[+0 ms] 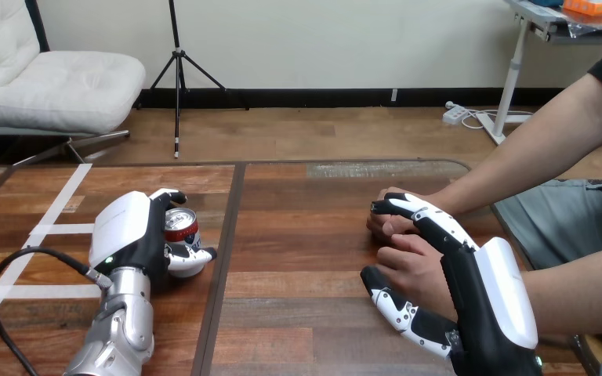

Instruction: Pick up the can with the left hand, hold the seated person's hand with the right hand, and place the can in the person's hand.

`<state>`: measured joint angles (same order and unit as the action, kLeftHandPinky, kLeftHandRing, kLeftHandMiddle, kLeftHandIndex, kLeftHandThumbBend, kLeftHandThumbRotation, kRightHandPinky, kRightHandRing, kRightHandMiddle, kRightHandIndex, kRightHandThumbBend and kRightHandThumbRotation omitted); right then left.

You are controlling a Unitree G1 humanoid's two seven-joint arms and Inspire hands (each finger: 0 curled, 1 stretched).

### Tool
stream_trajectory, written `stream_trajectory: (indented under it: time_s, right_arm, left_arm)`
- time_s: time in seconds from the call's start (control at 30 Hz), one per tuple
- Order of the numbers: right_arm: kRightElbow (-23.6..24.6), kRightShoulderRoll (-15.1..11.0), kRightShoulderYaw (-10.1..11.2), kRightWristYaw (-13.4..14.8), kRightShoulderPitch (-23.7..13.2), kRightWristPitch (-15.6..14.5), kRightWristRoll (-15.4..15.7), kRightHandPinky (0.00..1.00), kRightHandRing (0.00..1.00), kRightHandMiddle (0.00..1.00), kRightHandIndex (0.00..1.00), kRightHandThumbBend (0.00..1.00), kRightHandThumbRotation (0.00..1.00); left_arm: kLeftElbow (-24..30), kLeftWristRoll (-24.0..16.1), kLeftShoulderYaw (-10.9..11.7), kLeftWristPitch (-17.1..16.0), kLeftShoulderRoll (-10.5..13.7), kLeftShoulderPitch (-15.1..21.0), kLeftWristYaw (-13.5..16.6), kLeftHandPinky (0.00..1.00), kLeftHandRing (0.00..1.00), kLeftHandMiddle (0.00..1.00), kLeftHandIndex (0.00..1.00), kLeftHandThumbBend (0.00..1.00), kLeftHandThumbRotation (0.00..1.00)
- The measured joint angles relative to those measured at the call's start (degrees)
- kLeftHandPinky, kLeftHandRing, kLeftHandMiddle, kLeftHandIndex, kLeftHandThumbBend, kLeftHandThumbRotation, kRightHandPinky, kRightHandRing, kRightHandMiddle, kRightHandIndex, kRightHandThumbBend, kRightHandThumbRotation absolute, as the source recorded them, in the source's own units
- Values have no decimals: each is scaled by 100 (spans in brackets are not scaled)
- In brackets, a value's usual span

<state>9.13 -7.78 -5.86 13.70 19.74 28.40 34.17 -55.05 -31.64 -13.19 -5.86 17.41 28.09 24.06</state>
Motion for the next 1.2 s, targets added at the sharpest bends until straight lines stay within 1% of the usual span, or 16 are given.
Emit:
stream_trajectory:
  time_s: [0.2,0.23,0.4,0.53,0.77,1.2]
  right_arm:
    - [0,-11,-1,0,0,0,-1,79,85,83,74,47,0]
    - [0,-13,-1,0,0,0,-2,79,85,83,74,47,0]
    - [0,-21,-2,0,0,0,-5,79,85,83,74,47,0]
    - [0,-24,-3,0,1,0,-6,79,86,83,74,47,0]
    - [0,-33,-7,0,1,0,-7,79,86,83,74,48,0]
    - [0,-78,-9,-1,2,0,-16,80,86,83,74,48,0]
  left_arm:
    - [-71,164,57,-209,-12,1,164,44,51,56,58,73,1]
    - [-88,185,62,-244,-12,2,191,41,49,53,55,73,1]
    - [-153,237,87,-358,-12,2,292,38,45,49,50,72,0]
    - [-198,292,94,-430,-9,2,326,38,44,48,48,72,0]
    - [-267,356,97,-540,-9,6,380,38,44,48,48,71,0]
    - [-294,398,98,-607,-10,17,391,38,44,49,49,70,0]
